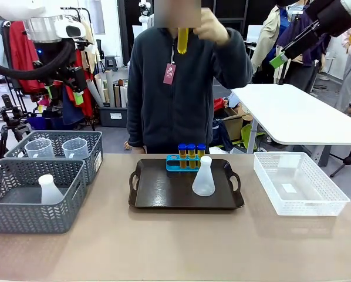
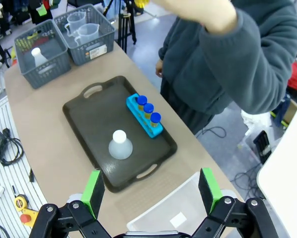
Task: Prepare the laboratory tools.
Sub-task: Pick up one Large Measuring Cup and place it on the Handle tray.
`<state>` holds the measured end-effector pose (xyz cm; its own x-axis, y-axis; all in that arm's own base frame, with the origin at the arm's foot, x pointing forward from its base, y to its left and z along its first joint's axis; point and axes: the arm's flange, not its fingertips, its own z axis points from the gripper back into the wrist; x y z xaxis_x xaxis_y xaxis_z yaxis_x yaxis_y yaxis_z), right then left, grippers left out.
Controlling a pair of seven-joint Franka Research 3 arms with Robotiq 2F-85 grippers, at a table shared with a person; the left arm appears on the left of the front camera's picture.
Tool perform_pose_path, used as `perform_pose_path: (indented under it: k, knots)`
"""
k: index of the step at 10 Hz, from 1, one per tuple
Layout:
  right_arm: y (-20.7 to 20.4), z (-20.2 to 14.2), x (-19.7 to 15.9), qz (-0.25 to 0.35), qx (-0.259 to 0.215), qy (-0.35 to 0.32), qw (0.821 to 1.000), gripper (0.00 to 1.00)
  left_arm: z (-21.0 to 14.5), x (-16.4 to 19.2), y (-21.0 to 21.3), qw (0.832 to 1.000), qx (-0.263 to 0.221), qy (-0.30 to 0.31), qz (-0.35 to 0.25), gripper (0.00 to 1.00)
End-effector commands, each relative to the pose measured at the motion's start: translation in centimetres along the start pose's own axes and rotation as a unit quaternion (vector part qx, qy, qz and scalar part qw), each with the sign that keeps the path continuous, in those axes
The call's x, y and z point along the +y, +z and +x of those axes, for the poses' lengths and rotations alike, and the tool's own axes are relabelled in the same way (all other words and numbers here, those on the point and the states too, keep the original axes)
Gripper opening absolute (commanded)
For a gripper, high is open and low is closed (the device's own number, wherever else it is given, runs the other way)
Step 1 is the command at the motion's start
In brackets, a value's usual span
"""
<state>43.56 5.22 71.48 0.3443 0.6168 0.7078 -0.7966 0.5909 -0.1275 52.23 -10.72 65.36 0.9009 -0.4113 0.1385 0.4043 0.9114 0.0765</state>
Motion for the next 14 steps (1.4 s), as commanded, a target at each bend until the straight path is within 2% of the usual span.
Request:
perform_pose_path:
  k: [1, 2, 5, 8, 9, 13, 14]
  knots:
    - [0.1, 0.0, 0.1, 0.002, -0.003, 0.004, 1.000, 1.00, 0.1, 0.0, 0.1, 1.000, -0.004, 0.001, 0.001, 1.00]
    - [0.1, 0.0, 0.1, 0.002, -0.003, 0.004, 1.000, 1.00, 0.6, 0.7, -0.7, 0.999, 0.006, 0.010, 0.047, 1.00]
    - [0.1, 0.0, 0.1, 0.002, -0.003, 0.004, 1.000, 1.00, 3.0, 4.2, -4.7, 0.994, 0.020, 0.102, 0.018, 1.00]
    - [0.1, 0.0, 0.1, 0.002, -0.003, 0.004, 1.000, 1.00, 4.4, 7.3, -10.1, 0.989, 0.050, 0.141, -0.003, 1.00]
    - [0.1, 0.0, 0.1, 0.002, -0.003, 0.004, 1.000, 1.00, 4.5, 7.9, -11.9, 0.985, 0.050, 0.165, -0.002, 1.00]
    - [0.1, 0.0, 0.1, 0.002, -0.003, 0.004, 1.000, 1.00, 3.4, 8.2, -17.0, 0.971, -0.004, 0.238, -0.007, 1.00]
    - [0.1, 0.0, 0.1, 0.002, -0.003, 0.004, 1.000, 1.00, 3.1, 8.1, -18.1, 0.970, 0.003, 0.242, -0.004, 1.00]
